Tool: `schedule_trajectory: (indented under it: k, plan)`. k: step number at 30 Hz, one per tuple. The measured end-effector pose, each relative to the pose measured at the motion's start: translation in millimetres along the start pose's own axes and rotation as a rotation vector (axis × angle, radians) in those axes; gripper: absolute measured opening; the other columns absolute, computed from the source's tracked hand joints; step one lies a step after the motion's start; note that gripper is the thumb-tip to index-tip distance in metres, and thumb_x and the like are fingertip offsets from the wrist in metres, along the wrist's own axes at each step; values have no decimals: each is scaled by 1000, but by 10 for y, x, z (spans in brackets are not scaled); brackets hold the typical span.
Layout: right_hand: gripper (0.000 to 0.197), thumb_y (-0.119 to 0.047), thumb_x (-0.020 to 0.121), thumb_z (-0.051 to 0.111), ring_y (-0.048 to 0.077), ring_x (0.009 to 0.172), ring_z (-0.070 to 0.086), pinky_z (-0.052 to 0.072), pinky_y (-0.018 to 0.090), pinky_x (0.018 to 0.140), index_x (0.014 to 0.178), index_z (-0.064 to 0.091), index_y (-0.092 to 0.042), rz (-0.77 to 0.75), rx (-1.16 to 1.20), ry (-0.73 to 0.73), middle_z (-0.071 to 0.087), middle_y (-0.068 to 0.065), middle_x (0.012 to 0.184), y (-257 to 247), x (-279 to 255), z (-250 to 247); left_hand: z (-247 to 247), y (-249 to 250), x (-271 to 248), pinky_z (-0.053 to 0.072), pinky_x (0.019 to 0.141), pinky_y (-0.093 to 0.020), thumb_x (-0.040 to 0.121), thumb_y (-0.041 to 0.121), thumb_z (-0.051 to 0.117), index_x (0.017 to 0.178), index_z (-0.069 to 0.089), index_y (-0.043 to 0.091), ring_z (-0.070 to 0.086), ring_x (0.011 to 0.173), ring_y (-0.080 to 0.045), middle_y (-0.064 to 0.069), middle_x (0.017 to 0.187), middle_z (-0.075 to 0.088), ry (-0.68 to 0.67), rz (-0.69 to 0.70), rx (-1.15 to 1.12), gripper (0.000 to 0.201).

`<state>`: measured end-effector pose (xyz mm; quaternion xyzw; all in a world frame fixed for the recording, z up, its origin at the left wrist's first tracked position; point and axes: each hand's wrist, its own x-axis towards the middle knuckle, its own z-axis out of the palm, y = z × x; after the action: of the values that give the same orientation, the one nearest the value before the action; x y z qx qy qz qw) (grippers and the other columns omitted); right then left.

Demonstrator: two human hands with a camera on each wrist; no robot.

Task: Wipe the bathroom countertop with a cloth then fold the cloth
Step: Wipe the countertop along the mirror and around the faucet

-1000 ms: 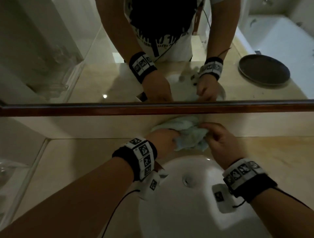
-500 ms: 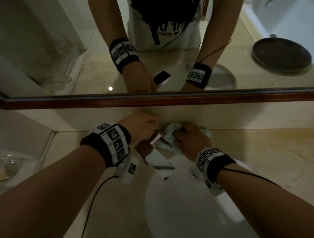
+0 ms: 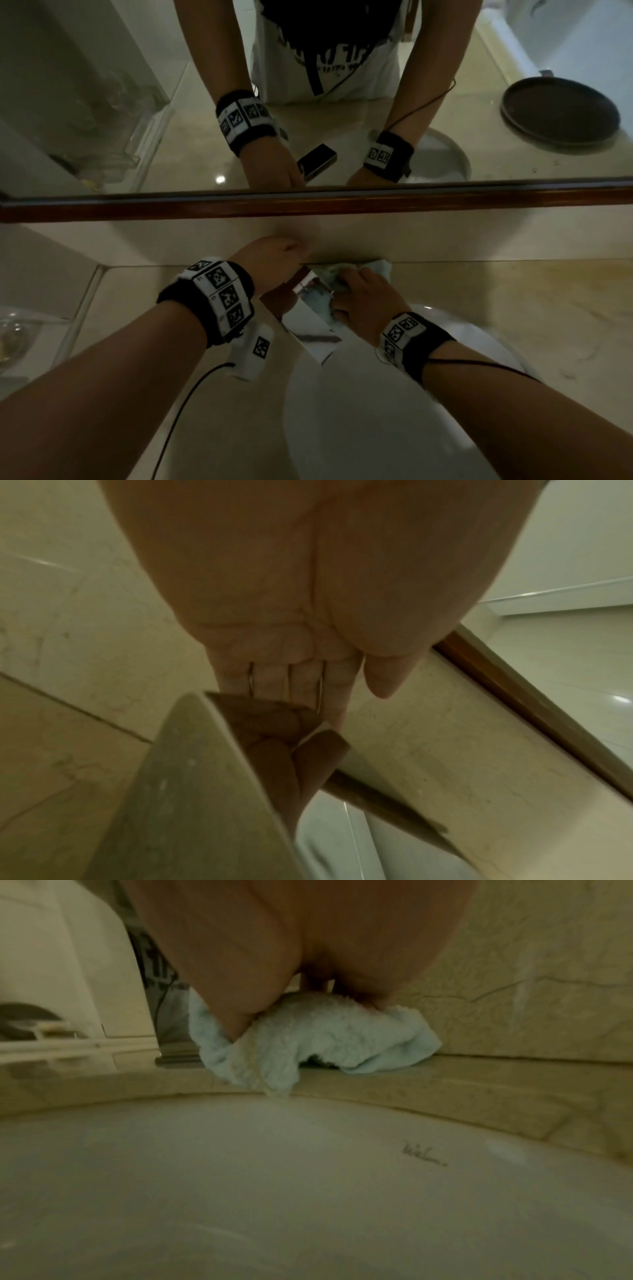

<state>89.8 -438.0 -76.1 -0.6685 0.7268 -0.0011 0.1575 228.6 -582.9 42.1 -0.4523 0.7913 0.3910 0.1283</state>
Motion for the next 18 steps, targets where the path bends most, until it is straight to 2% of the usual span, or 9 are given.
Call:
schedule_trajectory:
  k: [1,3,5,7,8,10,13,14,18]
  plan:
    - [23,-45,86,48,31,90,51,50,43,75,84,68,-35,5,-16,32,56,3,110,40,2,39,16,18,-15,48,95,-37,101,53,39,107,68,16,64,105,-24,-6,115,70,14,6,17,48]
    - [19,-44,88,52,33,96,50,50,45,79,99,67,-39,49,-28,48,54,5,117,101,-5,53,49,75,-57,47,92,-36,103,49,39,117,69,12,63,104,-26,-12,116,69,49,38,49,50]
    - [32,-43,92,49,35,106,49,48,47,87,123,58,-41,125,-11,52,49,7,127,223,-58,42,86,147,-109,45,84,-32,104,45,39,118,68,6,62,107,-29,-16,118,68,69,68,70,50]
    - [42,-45,95,38,37,113,46,44,48,96,136,46,-41,189,0,44,42,9,133,393,-164,-24,106,208,-145,42,71,-26,104,43,40,116,68,5,63,100,-29,-17,114,69,100,90,82,49]
    - [44,-45,96,35,38,114,45,42,47,99,139,43,-41,210,-16,43,42,10,135,489,-233,-47,116,236,-161,41,67,-23,104,42,40,115,69,5,63,93,-28,-18,109,69,116,102,84,48]
    - [44,-43,99,38,37,114,46,38,44,102,142,42,-39,267,-50,67,43,12,136,691,-389,-66,138,299,-206,40,65,-26,104,40,41,115,69,5,60,83,-23,-17,106,69,136,122,78,46]
    - [45,-42,100,39,36,116,44,36,42,105,145,39,-37,392,-69,66,40,13,140,948,-663,-102,204,350,-297,38,81,-28,104,42,40,120,69,14,61,104,-22,-6,117,68,164,139,60,43]
    - [45,-42,101,38,37,119,42,35,41,106,145,39,-35,434,-75,53,39,14,141,1004,-748,-112,228,361,-349,37,83,-28,104,43,41,119,69,15,61,105,-22,-4,116,68,178,138,48,42]
    - [43,-38,101,36,40,127,40,37,48,107,143,42,-30,620,50,-14,37,14,145,1198,-967,-139,326,388,-594,41,79,-30,102,42,45,107,73,19,63,97,-20,-2,105,71,253,112,-16,37]
